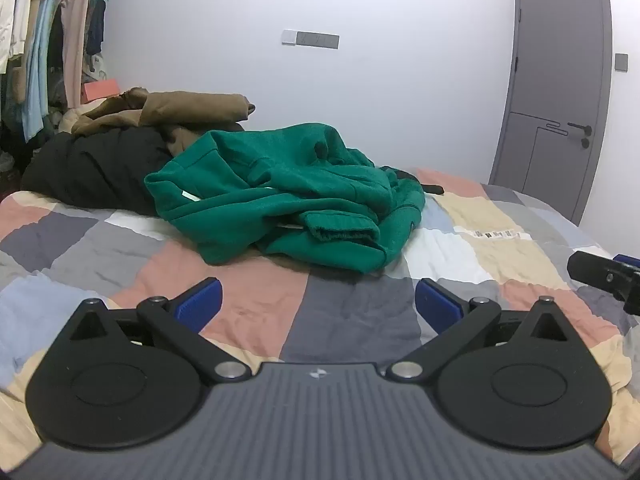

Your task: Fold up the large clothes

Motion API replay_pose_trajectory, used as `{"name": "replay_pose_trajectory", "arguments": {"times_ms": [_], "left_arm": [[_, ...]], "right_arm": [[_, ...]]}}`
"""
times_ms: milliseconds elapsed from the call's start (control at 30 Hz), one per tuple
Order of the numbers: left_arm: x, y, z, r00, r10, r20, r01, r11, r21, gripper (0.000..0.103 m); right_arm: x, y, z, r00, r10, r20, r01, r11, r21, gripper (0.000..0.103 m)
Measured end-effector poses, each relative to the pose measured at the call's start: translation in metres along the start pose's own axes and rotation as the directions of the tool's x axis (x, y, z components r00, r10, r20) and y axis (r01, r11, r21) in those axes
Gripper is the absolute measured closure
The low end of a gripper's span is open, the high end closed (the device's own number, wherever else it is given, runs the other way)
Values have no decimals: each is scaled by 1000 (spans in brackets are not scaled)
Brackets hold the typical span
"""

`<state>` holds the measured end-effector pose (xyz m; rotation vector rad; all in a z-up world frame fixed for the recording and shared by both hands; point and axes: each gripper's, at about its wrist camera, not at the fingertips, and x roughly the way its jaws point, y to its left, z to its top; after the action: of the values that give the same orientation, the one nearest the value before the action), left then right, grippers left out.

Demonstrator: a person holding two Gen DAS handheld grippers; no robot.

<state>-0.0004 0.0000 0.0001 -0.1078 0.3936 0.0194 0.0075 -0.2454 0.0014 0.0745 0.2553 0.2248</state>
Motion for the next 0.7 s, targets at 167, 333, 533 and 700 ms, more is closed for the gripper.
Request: {"name": "replay_pose_trajectory", "arguments": {"times_ms": [167, 333, 533, 700], "left_arm": [[-1, 0, 0, 1000, -2, -3, 2, 1000, 0, 0], [-1, 1, 2, 1000, -1, -6, 1, 1000, -2, 0], [-2, 2, 3, 1000, 2, -2, -2, 1000, -6, 0], [1, -1, 2, 1000, 1, -8, -1, 1000, -4, 0]], "right_arm": [[2, 0, -1, 1000, -7, -2, 7, 1000, -2, 0], [3, 2, -3, 1000, -15, 2, 15, 1000, -3, 0], [2, 0, -2, 1000, -14, -12, 14, 1000, 9, 0], [3, 1, -3, 1000, -20, -14, 20, 1000, 4, 0]]}}
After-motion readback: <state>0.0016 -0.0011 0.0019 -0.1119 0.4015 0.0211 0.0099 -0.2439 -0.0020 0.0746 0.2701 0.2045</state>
